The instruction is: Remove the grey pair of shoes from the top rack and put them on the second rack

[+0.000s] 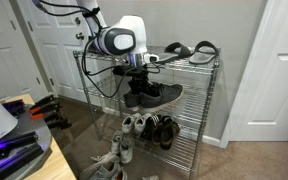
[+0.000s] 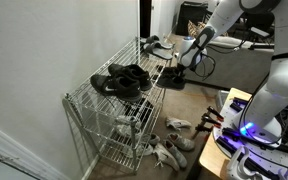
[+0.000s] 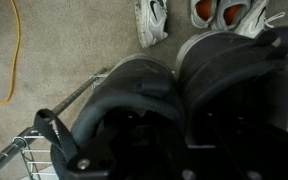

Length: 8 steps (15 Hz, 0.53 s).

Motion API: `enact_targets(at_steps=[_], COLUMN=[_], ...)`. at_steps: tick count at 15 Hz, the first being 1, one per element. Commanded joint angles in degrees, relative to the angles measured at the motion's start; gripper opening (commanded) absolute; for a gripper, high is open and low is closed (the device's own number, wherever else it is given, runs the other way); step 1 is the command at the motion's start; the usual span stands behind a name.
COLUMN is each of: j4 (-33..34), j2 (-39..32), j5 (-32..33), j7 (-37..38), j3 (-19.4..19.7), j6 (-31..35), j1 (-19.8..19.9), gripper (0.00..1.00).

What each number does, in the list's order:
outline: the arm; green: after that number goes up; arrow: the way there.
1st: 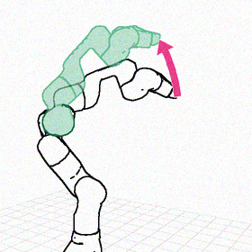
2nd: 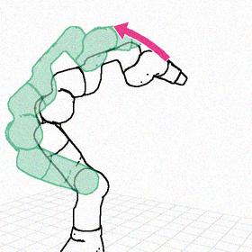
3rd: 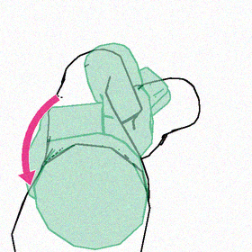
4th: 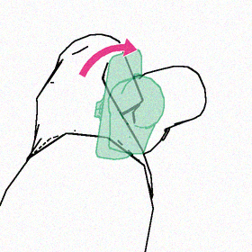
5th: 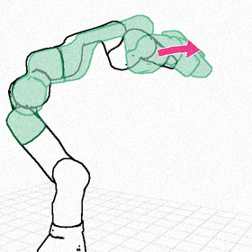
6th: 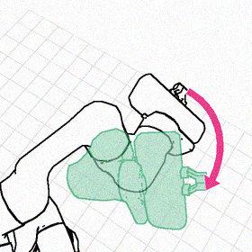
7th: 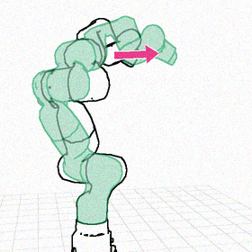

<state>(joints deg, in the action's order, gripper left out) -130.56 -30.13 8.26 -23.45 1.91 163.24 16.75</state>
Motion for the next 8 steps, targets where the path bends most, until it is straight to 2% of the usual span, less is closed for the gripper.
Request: enact_targets(at_steps=[1,2,3,8], j4=[0.6,0.6,0.4,0.9], j2=[-0.5,-0.6,-0.9,-1.8], j5=[-1.4,-1.2,-0.3,-0.4], j7=[-2.8,-3.1,-0.2,-0.4], j3=[-2.9,-3.3,-1.4,-2.2], j6=[2.9,2.2,0.9,0.9], j1=[3.3,3.8,1.5,2.3], gripper=[0.07,0.07,0.16,0.16])
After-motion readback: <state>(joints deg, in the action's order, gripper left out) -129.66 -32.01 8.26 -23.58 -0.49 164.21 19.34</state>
